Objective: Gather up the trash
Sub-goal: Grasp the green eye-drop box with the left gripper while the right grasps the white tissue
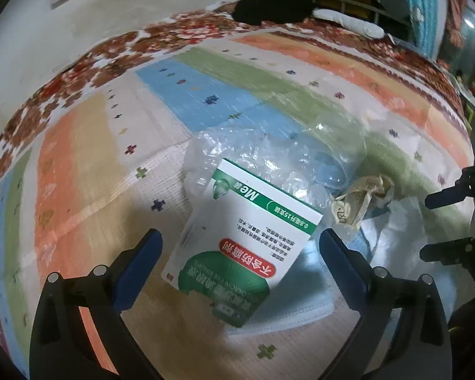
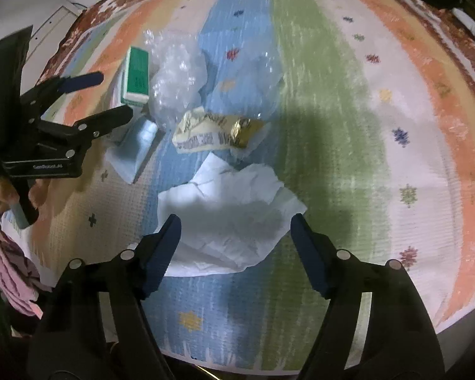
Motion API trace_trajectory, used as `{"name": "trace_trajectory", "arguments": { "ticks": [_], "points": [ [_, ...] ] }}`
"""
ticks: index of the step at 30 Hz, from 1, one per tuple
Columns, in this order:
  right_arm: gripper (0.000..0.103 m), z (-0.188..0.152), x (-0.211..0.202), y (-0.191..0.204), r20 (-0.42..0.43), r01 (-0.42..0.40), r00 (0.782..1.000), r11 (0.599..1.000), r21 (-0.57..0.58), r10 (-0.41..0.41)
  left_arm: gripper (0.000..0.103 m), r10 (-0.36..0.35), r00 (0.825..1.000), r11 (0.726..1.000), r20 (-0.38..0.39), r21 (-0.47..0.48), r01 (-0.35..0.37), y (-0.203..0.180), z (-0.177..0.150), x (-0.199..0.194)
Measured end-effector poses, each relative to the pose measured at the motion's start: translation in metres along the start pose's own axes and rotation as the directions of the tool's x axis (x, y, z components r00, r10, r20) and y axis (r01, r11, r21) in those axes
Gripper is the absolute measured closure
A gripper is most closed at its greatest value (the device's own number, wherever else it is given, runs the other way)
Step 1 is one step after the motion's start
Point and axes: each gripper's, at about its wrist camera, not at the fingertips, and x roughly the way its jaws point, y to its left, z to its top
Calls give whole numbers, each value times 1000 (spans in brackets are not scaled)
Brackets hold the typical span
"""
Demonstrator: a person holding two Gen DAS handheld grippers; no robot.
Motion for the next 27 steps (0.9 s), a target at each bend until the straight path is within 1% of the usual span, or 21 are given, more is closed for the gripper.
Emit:
{"name": "trace_trajectory", "arguments": {
  "ticks": [3, 4, 5, 8, 9, 11, 12, 14, 16, 17, 18, 20, 22, 24, 25, 26, 27],
  "points": [
    [41, 0, 8, -3, -16, 9, 1000, 1000, 4, -9, 6, -10, 1000, 1000, -3, 24, 10, 4, -1, 7],
    [48, 0, 10, -5, -20, 8, 1000, 1000, 8, -8, 6, -18, 1000, 1000, -8, 21, 18, 7, -2, 10],
    [57, 0, 12, -6, -25, 6, 1000, 1000, 9, -6, 6, -28, 1000, 999, -12, 16, 28, 10, -2, 12],
    [68, -1, 18, -6, -35, 25, 999, 1000, -3, -25, 6, -81, 997, 997, -17, -14, 81, 17, -4, 19],
    [69, -1, 18, -6, -36, 34, 999, 999, -8, -34, 6, -103, 994, 995, -23, -15, 102, 17, -5, 22],
    [81, -2, 18, -6, -37, 33, 999, 999, -10, -33, 10, -124, 992, 992, -29, -4, 124, 13, -7, 23],
    [83, -2, 18, -6, -39, 29, 999, 1000, -10, -29, 14, -131, 991, 991, -30, -4, 131, 13, -8, 23],
    [92, -2, 19, -5, -40, 35, 999, 999, -16, -36, 16, -144, 989, 990, -35, -19, 143, 14, -9, 21],
    [96, -1, 18, -3, -39, 36, 999, 999, -23, -36, 20, -149, 988, 988, -35, -36, 148, 14, -10, 18],
    [98, -1, 17, -1, -38, 42, 998, 999, -32, -43, 20, -110, 993, 994, -35, -21, 110, 12, -10, 16],
    [99, 0, 16, 1, -36, 54, 998, 997, -46, -55, 21, -89, 996, 996, -33, -11, 88, 12, -10, 13],
    [100, 1, 10, 8, -17, 73, 997, 994, -84, -75, 22, -96, 995, 995, -26, -26, 96, 13, -10, 6],
    [100, 3, 4, 11, -1, 81, 997, 992, -96, -81, 24, -88, 995, 995, -36, -47, 87, 18, -10, 1],
    [100, 7, -4, 12, 21, 75, 997, 994, -84, -74, 25, -81, 996, 993, -46, -91, 77, 26, -11, -6],
    [100, 9, -7, 12, 31, 72, 997, 994, -80, -69, 26, -81, 996, 989, -44, -131, 74, 32, -11, -11],
    [100, 10, -11, 13, 41, 70, 997, 995, -77, -67, 26, -69, 997, 987, -42, -148, 62, 33, -11, -14],
    [100, 11, -15, 15, 54, 69, 996, 995, -76, -65, 27, -38, 998, 984, -53, -173, 28, 35, -11, -17]
  ]
}}
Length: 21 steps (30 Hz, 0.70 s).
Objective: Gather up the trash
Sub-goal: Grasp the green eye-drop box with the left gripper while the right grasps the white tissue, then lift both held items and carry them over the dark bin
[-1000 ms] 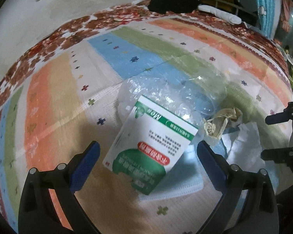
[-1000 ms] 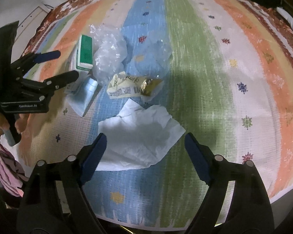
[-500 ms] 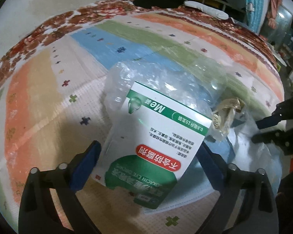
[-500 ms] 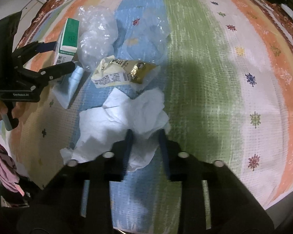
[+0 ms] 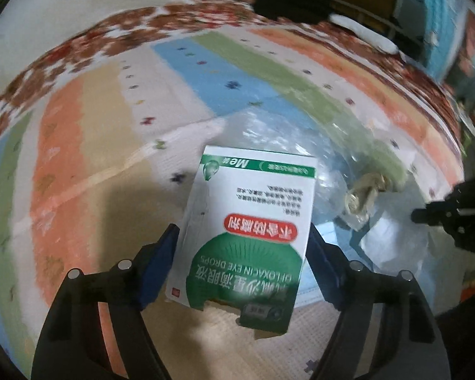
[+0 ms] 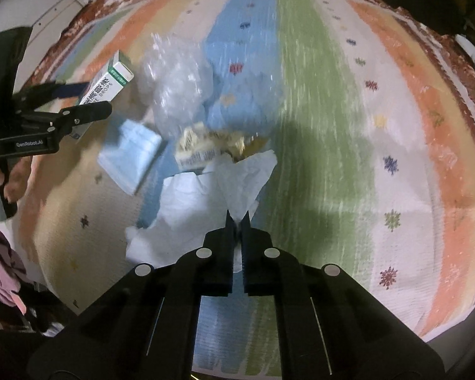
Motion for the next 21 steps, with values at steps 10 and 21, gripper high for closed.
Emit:
{"name": "trace_trajectory", "arguments": {
  "ticks": [10, 21],
  "points": [
    [100, -1, -20, 10, 40, -12, 999, 999, -42, 13, 30, 195, 975, 960, -107, -181, -212, -13, -15, -19],
    [100, -21, -58, 17, 89, -7, 996, 999, -49, 12, 30, 217, 966, 922, -142, -293, -251, -39, -45, -60]
  ]
}}
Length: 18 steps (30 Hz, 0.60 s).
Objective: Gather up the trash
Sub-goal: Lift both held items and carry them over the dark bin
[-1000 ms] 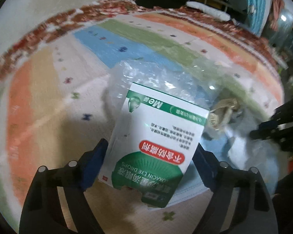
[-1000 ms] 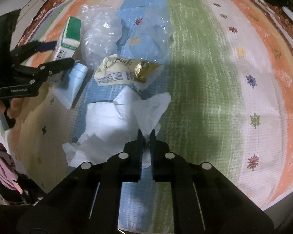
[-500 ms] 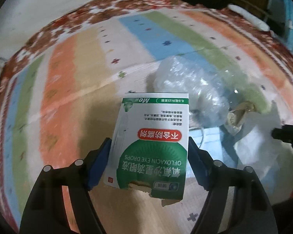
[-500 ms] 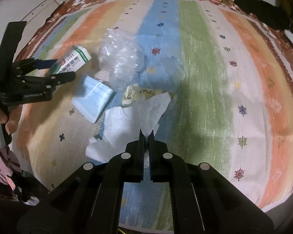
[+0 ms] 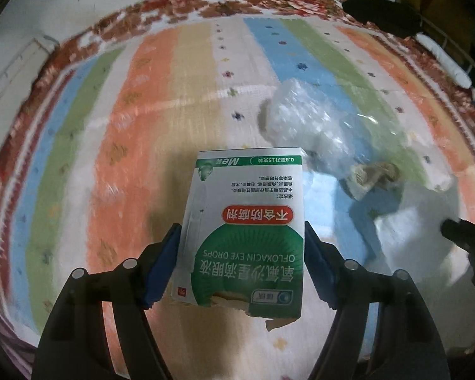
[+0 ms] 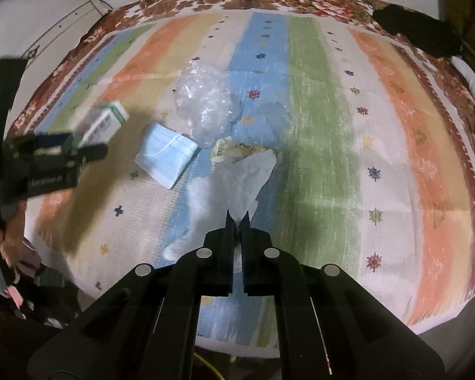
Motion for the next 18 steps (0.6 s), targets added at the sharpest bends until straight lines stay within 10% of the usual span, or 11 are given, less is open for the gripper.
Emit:
{"name": "trace_trajectory", "arguments": {
  "ticks": [18],
  "points": [
    [100, -29, -76, 20, 137, -46, 990, 999, 10, 44, 31, -152, 988, 979, 33, -133, 155, 2, -48, -66]
  ]
}}
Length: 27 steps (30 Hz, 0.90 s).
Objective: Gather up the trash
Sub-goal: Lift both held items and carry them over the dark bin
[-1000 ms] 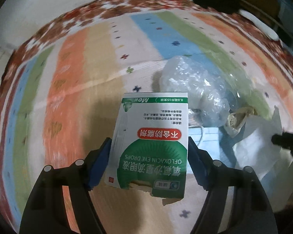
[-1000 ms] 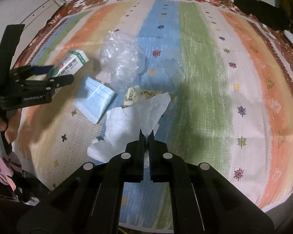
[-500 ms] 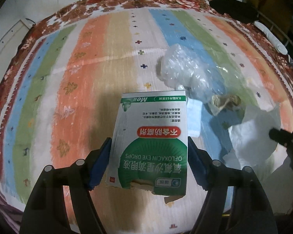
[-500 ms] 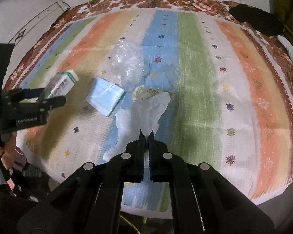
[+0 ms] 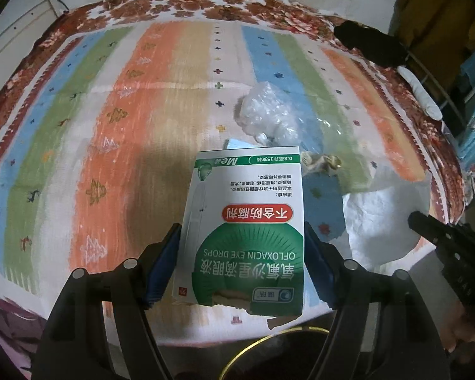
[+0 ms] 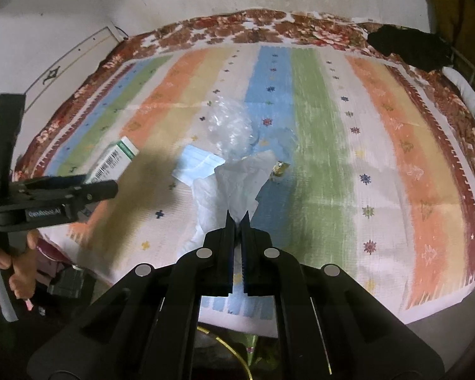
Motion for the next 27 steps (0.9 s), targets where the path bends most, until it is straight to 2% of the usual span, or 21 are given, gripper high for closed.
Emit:
{"name": "trace_trajectory", "arguments": {
  "ticks": [4, 13, 27],
  "points": [
    [100, -8, -16, 8, 26, 1, 1000, 1000, -12, -1, 31, -11, 1000, 1000, 22, -23, 11, 1, -6, -13],
    [100, -39, -40, 13, 45, -32, 998, 999, 10, 31, 31, -95, 992, 994, 81, -39, 99, -13, -31, -49],
    [100, -85, -71, 17, 84, -60, 995, 997, 39, 56, 31, -181, 976, 983, 124, 7, 181, -40, -86, -75]
  ]
}}
